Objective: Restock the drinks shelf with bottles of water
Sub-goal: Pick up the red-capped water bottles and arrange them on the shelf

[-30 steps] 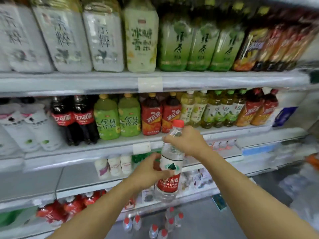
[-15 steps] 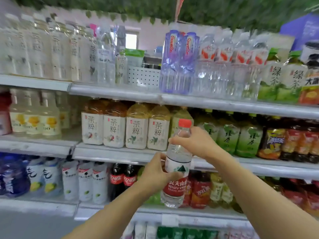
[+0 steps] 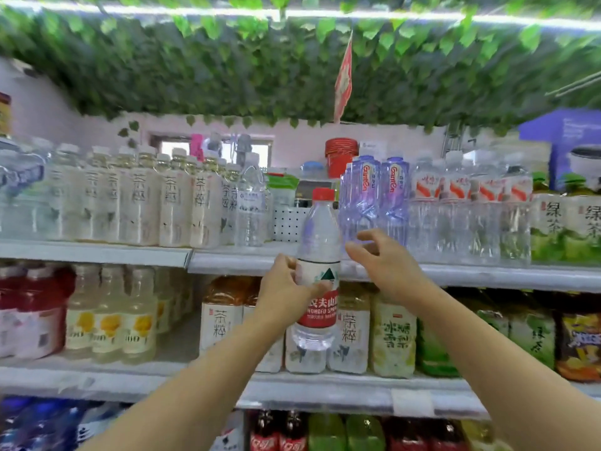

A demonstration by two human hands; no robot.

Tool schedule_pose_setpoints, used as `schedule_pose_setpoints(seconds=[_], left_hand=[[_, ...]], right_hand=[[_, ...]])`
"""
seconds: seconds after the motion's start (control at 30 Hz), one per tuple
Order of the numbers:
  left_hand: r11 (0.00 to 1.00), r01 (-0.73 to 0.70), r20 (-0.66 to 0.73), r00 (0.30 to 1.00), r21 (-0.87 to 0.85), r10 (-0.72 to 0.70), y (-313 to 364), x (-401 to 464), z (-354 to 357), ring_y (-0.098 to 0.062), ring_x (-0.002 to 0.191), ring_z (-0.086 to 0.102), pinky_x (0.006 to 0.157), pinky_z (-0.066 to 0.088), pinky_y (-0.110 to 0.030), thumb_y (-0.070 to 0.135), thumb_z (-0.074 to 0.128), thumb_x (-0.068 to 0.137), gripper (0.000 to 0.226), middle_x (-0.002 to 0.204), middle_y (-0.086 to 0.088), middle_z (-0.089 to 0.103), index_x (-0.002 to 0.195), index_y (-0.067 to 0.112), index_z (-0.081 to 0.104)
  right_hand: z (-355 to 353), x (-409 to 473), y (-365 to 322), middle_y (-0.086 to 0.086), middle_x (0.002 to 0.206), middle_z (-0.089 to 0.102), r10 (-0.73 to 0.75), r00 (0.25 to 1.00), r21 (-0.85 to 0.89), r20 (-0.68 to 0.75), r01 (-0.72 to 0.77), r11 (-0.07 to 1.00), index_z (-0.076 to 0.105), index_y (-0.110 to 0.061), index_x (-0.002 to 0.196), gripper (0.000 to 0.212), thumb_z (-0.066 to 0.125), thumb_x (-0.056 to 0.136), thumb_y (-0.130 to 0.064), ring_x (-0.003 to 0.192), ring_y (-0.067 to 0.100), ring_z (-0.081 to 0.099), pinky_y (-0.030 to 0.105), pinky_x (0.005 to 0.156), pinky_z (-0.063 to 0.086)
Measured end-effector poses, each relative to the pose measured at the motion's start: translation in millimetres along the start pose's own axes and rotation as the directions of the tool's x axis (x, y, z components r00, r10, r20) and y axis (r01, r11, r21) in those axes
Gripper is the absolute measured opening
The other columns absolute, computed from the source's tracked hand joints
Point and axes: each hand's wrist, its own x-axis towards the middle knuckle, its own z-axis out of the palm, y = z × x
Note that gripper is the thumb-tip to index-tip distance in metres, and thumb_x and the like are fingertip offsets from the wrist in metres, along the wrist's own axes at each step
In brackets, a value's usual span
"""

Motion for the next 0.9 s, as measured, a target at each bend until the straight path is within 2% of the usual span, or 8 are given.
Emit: schedule_pose_setpoints(seconds=[0.1, 0.27, 0.53, 0.7, 0.9], left_hand=[[0.998, -0.046, 0.031, 0.998, -0.031, 0.047, 17.5, 28.4, -20.8, -0.025, 0.101, 0.060, 0.083, 0.052, -0.038, 0.023, 0.078, 0.074, 0.050, 0.115, -0.008, 0.058, 0.110, 0.016, 0.044], [0.985, -0.137, 0.082, 0.986, -0.102, 0.146, 49.2, 82.8, -38.0, -0.026, 0.099, 0.062, 0.088, 0.052, -0.044, 0.020, 0.077, 0.075, 0.046, 0.111, -0.010, 0.060, 0.105, 0.016, 0.043], [0.970, -0.147, 0.120, 0.978, -0.194, 0.172, 65.7, 162.4, -20.2, -0.022, 0.094, 0.062, 0.075, 0.051, -0.033, 0.018, 0.077, 0.075, 0.053, 0.109, -0.008, 0.061, 0.116, 0.009, 0.046], [0.978, -0.136, 0.115, 0.981, -0.158, 0.155, 52.1, 193.6, 1.2, -0.024, 0.096, 0.062, 0.085, 0.053, -0.041, 0.022, 0.077, 0.076, 0.050, 0.109, -0.009, 0.061, 0.113, 0.010, 0.045], [0.981, -0.094, 0.114, 0.987, -0.171, 0.114, 37.8, 203.6, 26.2, -0.017, 0.083, 0.059, 0.066, 0.049, -0.028, 0.020, 0.073, 0.080, 0.044, 0.101, -0.006, 0.058, 0.109, 0.010, 0.043]], right_hand=[[8.9, 11.9, -3.3, 0.004, 0.131, 0.052, 0.036, 0.999, -0.094, -0.014, -0.037, 0.995, 0.040, -0.019, 0.136, 0.057, 0.062, 0.088, -0.039, 0.109, 0.017, 0.051, 0.034, 0.090, 0.045], [25.4, 25.7, -10.2, 0.004, 0.139, 0.045, 0.058, 0.994, -0.248, -0.088, -0.078, 0.966, 0.036, -0.017, 0.138, 0.065, 0.067, 0.085, -0.037, 0.123, 0.022, 0.046, 0.039, 0.102, 0.040], [37.5, 42.9, 6.2, 0.002, 0.146, 0.034, 0.110, 0.988, -0.364, -0.110, -0.143, 0.920, 0.029, -0.021, 0.143, 0.073, 0.067, 0.083, -0.038, 0.131, 0.020, 0.038, 0.038, 0.108, 0.035], [35.6, 52.2, 23.7, 0.001, 0.140, 0.036, 0.098, 0.990, -0.396, -0.106, -0.133, 0.909, 0.031, -0.020, 0.141, 0.069, 0.067, 0.083, -0.035, 0.128, 0.018, 0.036, 0.033, 0.106, 0.033], [37.6, 59.6, 41.7, -0.002, 0.143, 0.031, 0.035, 0.995, -0.449, -0.090, -0.072, 0.891, 0.027, -0.022, 0.143, 0.069, 0.063, 0.086, -0.037, 0.132, 0.016, 0.028, 0.031, 0.108, 0.028]])
